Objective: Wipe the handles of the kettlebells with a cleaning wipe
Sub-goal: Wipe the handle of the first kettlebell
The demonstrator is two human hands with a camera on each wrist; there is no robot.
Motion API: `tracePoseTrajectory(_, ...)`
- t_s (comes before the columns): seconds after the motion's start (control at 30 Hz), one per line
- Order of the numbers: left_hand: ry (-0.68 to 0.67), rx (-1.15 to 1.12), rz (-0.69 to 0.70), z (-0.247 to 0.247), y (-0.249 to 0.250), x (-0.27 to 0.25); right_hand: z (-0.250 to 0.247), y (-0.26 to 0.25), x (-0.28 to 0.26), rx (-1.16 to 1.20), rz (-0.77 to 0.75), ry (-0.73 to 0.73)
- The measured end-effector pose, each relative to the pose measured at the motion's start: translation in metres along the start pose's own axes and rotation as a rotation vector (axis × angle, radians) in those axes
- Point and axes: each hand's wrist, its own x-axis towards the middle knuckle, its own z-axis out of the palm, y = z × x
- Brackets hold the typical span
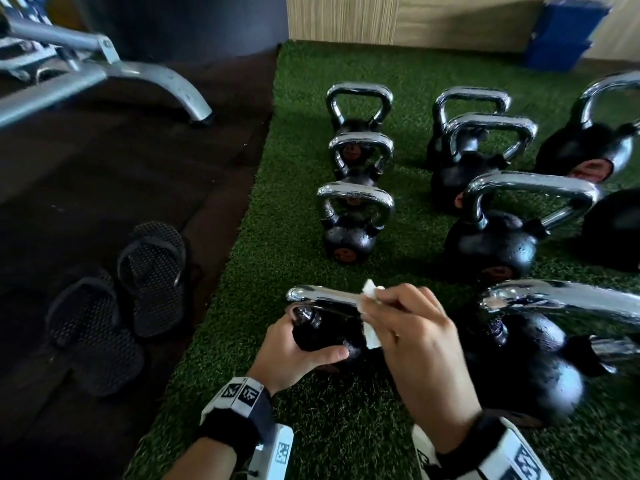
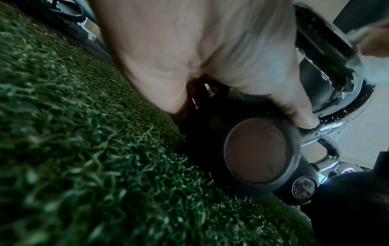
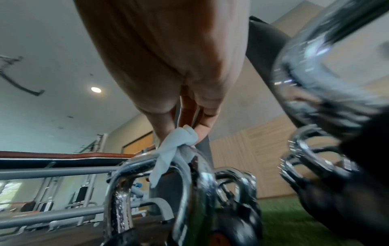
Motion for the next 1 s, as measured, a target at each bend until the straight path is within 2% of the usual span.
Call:
tracePoseTrajectory(0.1, -0.002, -0.021, -0.013, 0.000, 0.003, -0.001, -0.002, 0.007, -0.007, 0.095, 0.110, 0.069)
tracePoseTrajectory(0.2, -0.010, -0.044, 0.000, -0.001, 0.005, -0.002, 0.010, -0.004, -0.007, 0.067, 0.089, 0.134)
tracePoseTrajectory(0.27, -0.001, -0.031, 0.007, -0.001, 0.007, -0.003, 0.014, -0.005, -0.012, 0.126, 0.118, 0.184)
tracePoseTrajectory(0.4, -0.001, 0.004, 0.015, -0.001, 0.009, -0.003, 0.014, 0.005, -0.027, 0.355, 0.345, 0.268)
tracePoseTrajectory(0.5, -0.005, -0.008, 0.000, -0.002, 0.011, -0.004, 0.018, 0.013, -0.031, 0.506, 0.458, 0.250)
tracePoseTrajectory(0.63, 0.008, 0.022, -0.024, -0.002, 0.010, -0.004, 0.027, 0.022, -0.040, 0.636, 0.510, 0.261)
tracePoseTrajectory(0.8, 0.074, -0.027, -0.111, -0.001, 0.003, -0.002, 0.045, 0.028, -0.048, 1.068, 0.742, 0.291)
tracePoseTrajectory(0.9, 0.117, 0.116, -0.148, -0.003, 0.010, -0.004, 0.052, 0.033, -0.048, 1.184, 0.843, 0.251)
tracePoseTrajectory(1.0, 0.076, 0.261, -0.152, -0.005, 0.027, -0.010, 0.055, 0.033, -0.052, 1.132, 0.963, 0.186)
